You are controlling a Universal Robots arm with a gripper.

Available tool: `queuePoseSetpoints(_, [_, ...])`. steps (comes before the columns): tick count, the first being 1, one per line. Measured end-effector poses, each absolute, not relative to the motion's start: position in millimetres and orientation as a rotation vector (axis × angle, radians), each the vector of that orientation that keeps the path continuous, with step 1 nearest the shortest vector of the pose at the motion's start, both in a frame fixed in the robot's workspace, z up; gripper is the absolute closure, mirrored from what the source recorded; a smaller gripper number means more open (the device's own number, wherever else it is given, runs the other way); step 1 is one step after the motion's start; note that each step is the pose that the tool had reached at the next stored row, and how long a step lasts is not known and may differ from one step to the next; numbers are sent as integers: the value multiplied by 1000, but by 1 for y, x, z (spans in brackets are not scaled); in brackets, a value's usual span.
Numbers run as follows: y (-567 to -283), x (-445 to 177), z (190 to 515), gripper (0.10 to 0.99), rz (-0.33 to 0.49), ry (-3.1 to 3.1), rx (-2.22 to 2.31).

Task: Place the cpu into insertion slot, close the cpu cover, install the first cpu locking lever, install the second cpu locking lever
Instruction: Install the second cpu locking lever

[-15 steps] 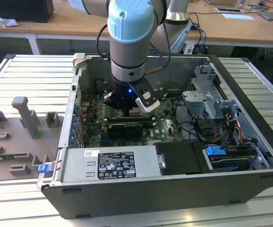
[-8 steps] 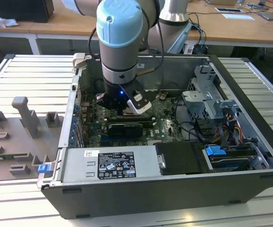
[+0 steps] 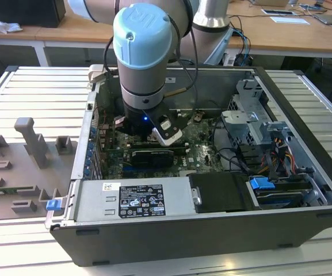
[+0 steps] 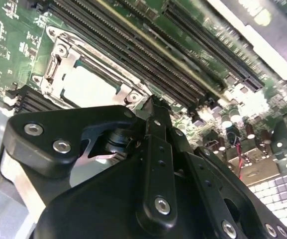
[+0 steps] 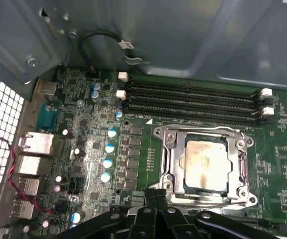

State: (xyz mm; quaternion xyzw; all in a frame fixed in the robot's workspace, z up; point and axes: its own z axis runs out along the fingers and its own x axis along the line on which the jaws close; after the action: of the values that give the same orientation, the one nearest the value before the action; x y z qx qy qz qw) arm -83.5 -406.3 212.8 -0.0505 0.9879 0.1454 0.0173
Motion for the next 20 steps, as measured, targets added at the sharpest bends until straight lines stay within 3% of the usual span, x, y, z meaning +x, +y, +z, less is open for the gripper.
queuePoseSetpoints(20, [-412,-81,191,980,581,3044,-151])
